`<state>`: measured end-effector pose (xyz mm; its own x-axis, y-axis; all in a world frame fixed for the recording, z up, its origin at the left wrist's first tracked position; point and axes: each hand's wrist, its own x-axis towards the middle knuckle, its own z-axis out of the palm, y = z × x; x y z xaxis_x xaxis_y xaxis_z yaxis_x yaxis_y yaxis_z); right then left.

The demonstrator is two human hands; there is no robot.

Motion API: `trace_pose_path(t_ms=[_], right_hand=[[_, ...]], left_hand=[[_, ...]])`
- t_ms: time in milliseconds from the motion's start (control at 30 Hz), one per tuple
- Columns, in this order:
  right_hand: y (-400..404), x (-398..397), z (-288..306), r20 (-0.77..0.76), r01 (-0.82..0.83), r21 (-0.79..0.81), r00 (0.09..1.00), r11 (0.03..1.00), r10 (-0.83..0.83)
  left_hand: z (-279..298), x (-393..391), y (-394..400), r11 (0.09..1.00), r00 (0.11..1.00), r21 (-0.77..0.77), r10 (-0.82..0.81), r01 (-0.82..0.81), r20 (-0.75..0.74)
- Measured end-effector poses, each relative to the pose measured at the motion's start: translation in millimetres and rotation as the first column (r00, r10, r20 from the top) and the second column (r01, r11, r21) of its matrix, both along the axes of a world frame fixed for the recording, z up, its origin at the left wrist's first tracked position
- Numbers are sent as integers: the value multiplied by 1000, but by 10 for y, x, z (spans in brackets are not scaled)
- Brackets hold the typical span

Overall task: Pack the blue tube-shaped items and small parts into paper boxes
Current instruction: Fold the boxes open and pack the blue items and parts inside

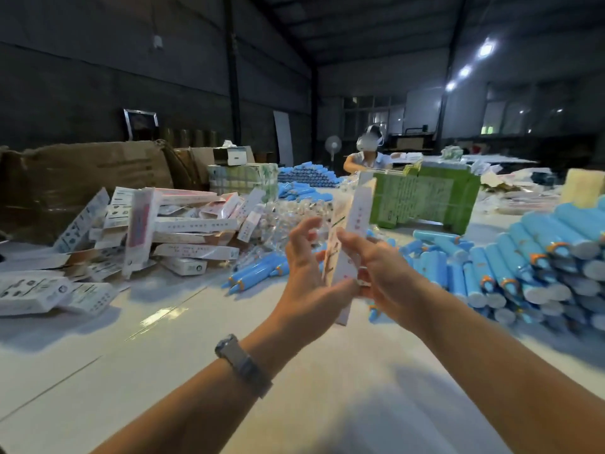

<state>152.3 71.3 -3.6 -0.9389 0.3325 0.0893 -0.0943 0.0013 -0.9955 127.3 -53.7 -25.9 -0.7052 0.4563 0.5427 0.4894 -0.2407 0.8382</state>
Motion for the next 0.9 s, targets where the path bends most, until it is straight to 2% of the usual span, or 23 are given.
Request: trace_pose_path(t_ms=[100,233,333,400,500,567,700,800,833,900], right_hand=[[154,116,10,-124,103,28,987,994,-98],[312,212,-14,-208,232,143,957,962,-200],[349,233,-36,-217,253,363,959,897,-182],[338,245,-42,-188,219,556,973,802,-135],[335,241,-27,-109,133,690,991,711,-80],[368,253,-3,-85,94,713,995,695,-47],[535,297,-13,-84,6,662,994,750,66],[720,321,-22,-72,-123,518,980,846,186],[790,324,-19,-78,-108,482,983,869,165],[915,328,-21,-98,29,486,995,873,21]], left_hand=[[-1,-16,278,1000,999,-19,-20,20,39],[-36,-19,549,997,997,-38,-64,66,48],[-204,-29,575,983,975,28,-186,183,123],[-285,-50,510,966,956,52,-260,255,138],[-357,-87,393,960,952,23,-281,281,119],[-383,-124,344,951,944,5,-308,310,117],[-441,-162,377,920,913,31,-391,390,116],[-472,-156,390,965,965,-33,-260,260,18],[-480,-152,380,977,978,-59,-207,205,-32],[-494,-154,362,991,988,-52,-127,123,-90]])
